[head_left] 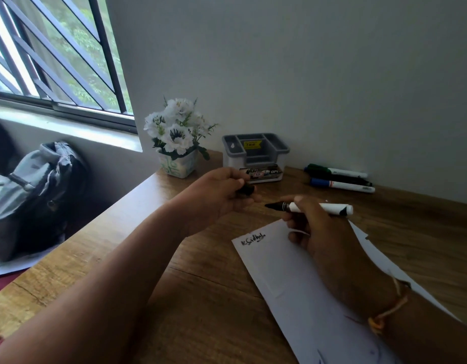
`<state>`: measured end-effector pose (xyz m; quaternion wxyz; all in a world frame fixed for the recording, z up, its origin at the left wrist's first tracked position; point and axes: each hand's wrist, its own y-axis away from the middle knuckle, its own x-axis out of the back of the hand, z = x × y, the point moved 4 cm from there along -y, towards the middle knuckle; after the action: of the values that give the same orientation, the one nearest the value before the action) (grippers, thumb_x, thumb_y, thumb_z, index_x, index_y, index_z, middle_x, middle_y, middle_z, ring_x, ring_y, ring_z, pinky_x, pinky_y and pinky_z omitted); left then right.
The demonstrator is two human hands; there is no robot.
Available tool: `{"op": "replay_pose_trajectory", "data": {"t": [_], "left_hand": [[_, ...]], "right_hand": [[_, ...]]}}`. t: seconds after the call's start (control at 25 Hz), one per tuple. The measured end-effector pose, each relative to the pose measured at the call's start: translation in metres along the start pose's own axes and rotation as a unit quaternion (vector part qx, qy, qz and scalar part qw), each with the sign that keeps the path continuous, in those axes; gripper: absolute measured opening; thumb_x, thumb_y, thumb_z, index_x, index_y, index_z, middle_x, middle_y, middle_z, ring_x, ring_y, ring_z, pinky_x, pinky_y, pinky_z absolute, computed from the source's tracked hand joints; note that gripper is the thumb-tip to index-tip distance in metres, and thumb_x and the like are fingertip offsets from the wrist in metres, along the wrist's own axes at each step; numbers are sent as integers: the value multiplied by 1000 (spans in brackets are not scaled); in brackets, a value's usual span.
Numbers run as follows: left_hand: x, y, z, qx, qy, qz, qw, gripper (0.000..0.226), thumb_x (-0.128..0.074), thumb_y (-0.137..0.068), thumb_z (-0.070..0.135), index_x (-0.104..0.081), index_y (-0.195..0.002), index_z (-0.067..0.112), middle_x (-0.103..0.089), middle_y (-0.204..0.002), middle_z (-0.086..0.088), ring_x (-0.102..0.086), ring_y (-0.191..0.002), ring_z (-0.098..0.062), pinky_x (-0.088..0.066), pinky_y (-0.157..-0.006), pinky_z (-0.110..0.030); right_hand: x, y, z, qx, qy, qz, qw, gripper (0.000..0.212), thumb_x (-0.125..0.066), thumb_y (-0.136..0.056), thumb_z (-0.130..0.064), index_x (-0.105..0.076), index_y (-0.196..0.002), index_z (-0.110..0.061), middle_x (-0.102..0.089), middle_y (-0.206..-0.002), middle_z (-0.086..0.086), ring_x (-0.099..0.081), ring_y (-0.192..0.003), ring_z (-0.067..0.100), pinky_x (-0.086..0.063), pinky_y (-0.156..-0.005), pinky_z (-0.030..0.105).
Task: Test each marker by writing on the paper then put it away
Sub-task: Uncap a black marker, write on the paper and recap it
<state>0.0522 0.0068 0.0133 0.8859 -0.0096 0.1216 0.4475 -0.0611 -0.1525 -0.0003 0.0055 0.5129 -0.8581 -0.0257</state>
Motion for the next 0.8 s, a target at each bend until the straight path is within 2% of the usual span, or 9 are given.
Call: {"op": "replay_pose_trajectory", "data": {"t": [0.08,0.24,0.48,0.64,0.8], "left_hand": [[-1,-1,-1,-8,20,10,1000,24,-45,-103,13,-53,-121,-1,-69,-106,-21,-74,-96,-25,-61,-79,-27],[-4,-1,-4,-2,21,-3,1000,25,-47,-102,21,-57,-114,2,-71,-104,-20,-72,-98,-26,-61,-78,-27],[-14,2,-5,7,21,-44,999,27,-47,-101,23,-57,-114,2,-71,-107,-26,-72,-98,-27,-61,-80,-28],[-19,5,-5,10,20,-68,997,33,-49,-99,23,-56,-119,-1,-69,-115,-29,-71,-101,-30,-59,-83,-29],[-24,10,-2,6,42,-93,995,23,-49,-99,17,-56,-113,2,-72,-107,-26,-74,-98,-30,-61,-76,-27]], "right_hand": [[1,-1,-3,23,-21,1,1000,23,-57,-92,-24,-74,-77,-27,-72,-84,8,-68,-78,15,-54,-66,32],[2,-1,-12,74,0,-19,997,11,-59,-91,-19,-68,-98,-21,-72,-88,5,-70,-81,14,-56,-67,30],[1,0,-12,94,-14,-23,995,12,-62,-90,-18,-69,-89,-28,-73,-71,-12,-70,-70,1,-59,-62,25],[0,-2,-9,107,-11,-21,994,10,-65,-88,-18,-70,-90,-27,-75,-77,-7,-71,-73,5,-58,-61,25],[2,-1,-11,126,-7,-21,992,6,-65,-88,-18,-68,-88,-23,-75,-73,-10,-72,-72,4,-56,-57,17]]}}
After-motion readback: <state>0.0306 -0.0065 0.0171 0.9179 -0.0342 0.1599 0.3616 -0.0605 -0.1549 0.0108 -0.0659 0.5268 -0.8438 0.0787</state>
